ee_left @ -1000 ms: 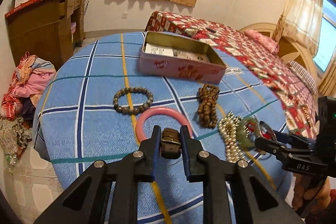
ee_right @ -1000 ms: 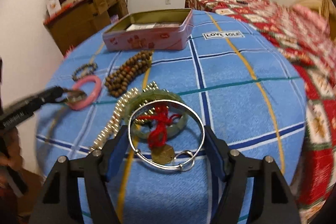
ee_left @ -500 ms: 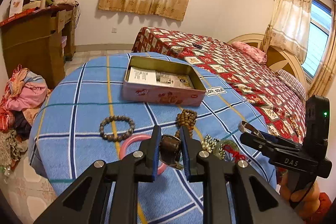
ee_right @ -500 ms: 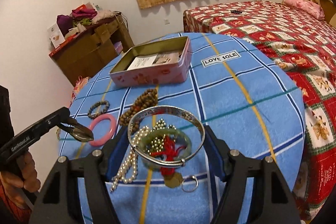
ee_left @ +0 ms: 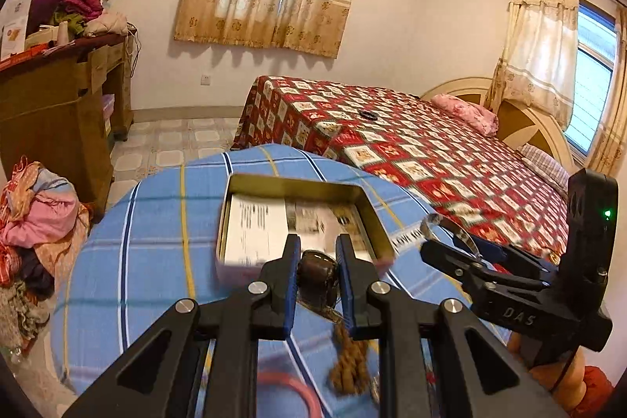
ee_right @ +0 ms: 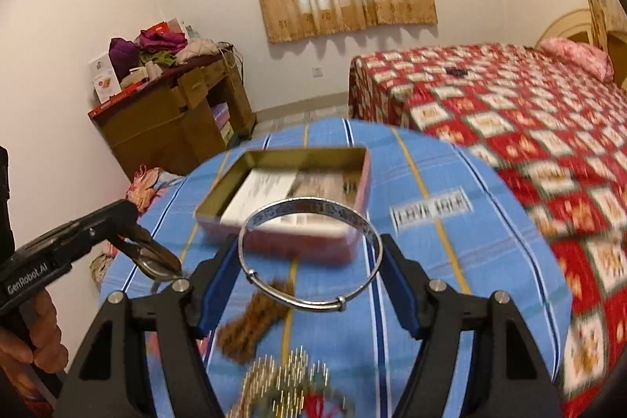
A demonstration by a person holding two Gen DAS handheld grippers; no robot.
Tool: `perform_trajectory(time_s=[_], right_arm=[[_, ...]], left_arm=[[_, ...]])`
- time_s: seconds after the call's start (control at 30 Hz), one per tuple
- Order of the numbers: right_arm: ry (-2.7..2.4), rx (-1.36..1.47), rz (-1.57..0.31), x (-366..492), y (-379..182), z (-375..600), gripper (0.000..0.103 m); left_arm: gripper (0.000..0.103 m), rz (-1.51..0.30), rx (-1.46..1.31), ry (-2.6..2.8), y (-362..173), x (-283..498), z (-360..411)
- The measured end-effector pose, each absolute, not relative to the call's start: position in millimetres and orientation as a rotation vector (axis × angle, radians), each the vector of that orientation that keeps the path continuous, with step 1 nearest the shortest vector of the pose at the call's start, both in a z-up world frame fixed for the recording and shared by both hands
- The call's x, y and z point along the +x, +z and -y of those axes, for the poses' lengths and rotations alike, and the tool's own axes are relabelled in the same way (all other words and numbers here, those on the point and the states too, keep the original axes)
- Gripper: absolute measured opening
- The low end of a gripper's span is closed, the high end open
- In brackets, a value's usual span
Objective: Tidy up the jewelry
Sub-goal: 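Carry the watch and silver bangle into the pink tin and open both tools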
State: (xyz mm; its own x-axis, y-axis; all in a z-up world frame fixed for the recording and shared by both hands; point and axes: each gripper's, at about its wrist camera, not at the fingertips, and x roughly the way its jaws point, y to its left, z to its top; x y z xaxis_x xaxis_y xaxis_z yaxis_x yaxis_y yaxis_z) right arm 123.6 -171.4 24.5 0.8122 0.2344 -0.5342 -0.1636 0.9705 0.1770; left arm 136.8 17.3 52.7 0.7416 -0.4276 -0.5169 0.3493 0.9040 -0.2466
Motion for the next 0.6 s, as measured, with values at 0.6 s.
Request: perform_trajectory(time_s=[0.6], right_arm=[[0.247,0.059,-0.718,230.0,-25.5,149.6,0.072]], left_arm=[[0.019,-0.758,-0.067,-0.391,-2.8,254.0,2.9]])
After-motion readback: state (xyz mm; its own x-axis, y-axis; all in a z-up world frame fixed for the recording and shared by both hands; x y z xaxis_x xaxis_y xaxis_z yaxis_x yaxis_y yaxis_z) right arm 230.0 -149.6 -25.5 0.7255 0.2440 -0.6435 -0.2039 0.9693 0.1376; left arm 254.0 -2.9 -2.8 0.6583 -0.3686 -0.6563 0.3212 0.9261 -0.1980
